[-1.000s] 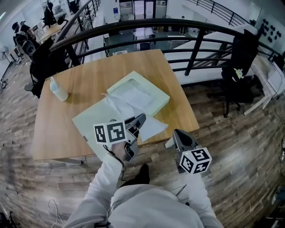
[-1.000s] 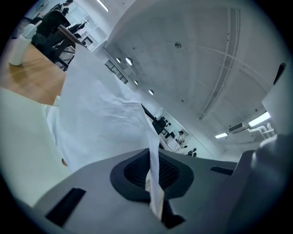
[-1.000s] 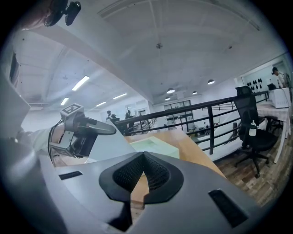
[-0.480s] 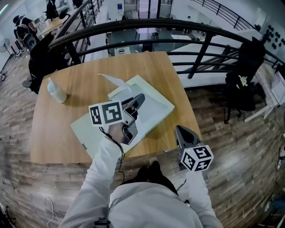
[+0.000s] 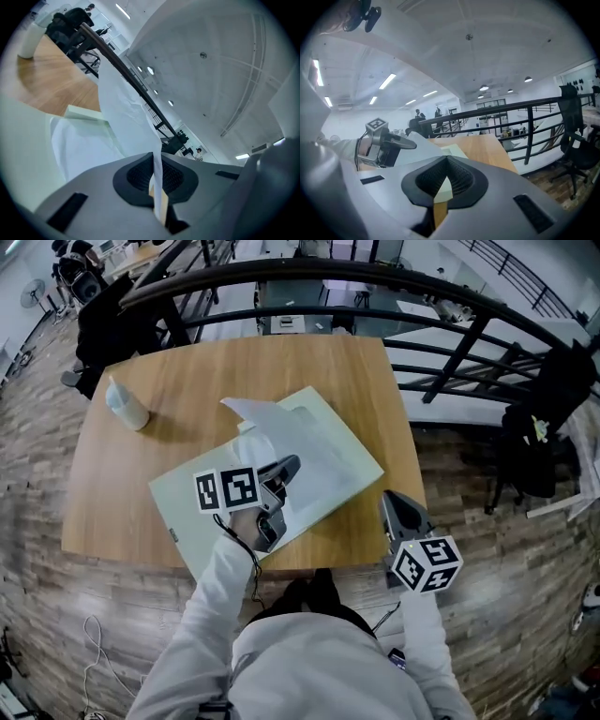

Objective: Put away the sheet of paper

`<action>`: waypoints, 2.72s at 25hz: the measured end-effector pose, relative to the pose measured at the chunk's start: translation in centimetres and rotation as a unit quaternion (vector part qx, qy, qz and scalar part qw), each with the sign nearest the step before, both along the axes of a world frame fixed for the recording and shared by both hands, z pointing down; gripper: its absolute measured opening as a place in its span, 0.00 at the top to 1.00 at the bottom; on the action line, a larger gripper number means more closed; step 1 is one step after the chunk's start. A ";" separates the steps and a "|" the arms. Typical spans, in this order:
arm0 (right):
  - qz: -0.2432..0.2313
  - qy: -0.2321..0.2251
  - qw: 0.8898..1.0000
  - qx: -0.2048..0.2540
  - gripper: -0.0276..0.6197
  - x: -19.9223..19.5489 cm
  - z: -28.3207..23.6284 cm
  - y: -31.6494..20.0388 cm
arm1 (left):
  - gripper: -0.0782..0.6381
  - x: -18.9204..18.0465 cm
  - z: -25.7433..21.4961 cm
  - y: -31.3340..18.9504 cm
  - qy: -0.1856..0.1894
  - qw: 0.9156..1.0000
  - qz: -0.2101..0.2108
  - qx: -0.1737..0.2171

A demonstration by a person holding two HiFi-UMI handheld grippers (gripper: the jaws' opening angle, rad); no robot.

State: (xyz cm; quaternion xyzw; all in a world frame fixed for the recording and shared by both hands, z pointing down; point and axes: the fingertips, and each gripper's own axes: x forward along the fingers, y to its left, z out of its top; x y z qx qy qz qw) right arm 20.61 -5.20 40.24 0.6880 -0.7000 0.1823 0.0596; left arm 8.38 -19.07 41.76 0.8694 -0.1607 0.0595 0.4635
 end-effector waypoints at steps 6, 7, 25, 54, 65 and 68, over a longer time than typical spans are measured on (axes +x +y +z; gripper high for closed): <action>-0.038 -0.008 0.999 -0.014 0.92 1.0 1.2 -2.1 | 0.87 -2.9 4.3 -0.1 -0.037 0.997 -0.051 -0.038; -0.043 -0.009 0.999 -0.014 0.92 1.1 1.2 -2.5 | 0.87 -3.4 4.9 0.0 -0.042 0.997 -0.057 -0.043; -0.130 -0.015 0.991 -0.041 0.92 -1.4 3.4 -7.1 | 0.87 -13.2 13.2 2.3 -0.130 0.972 -0.148 -0.125; -0.171 -0.020 0.984 -0.049 0.92 -3.4 4.6 -7.8 | 0.87 -14.6 15.0 2.9 -0.174 0.967 -0.132 -0.132; -0.159 -0.017 0.986 -0.049 0.92 -2.7 4.7 -7.6 | 0.87 -9.4 15.2 1.1 -0.175 0.972 -0.101 -0.120; -0.155 -0.018 0.986 -0.049 0.92 -2.5 4.8 -7.6 | 0.87 -8.2 15.4 0.7 -0.176 0.973 -0.094 -0.119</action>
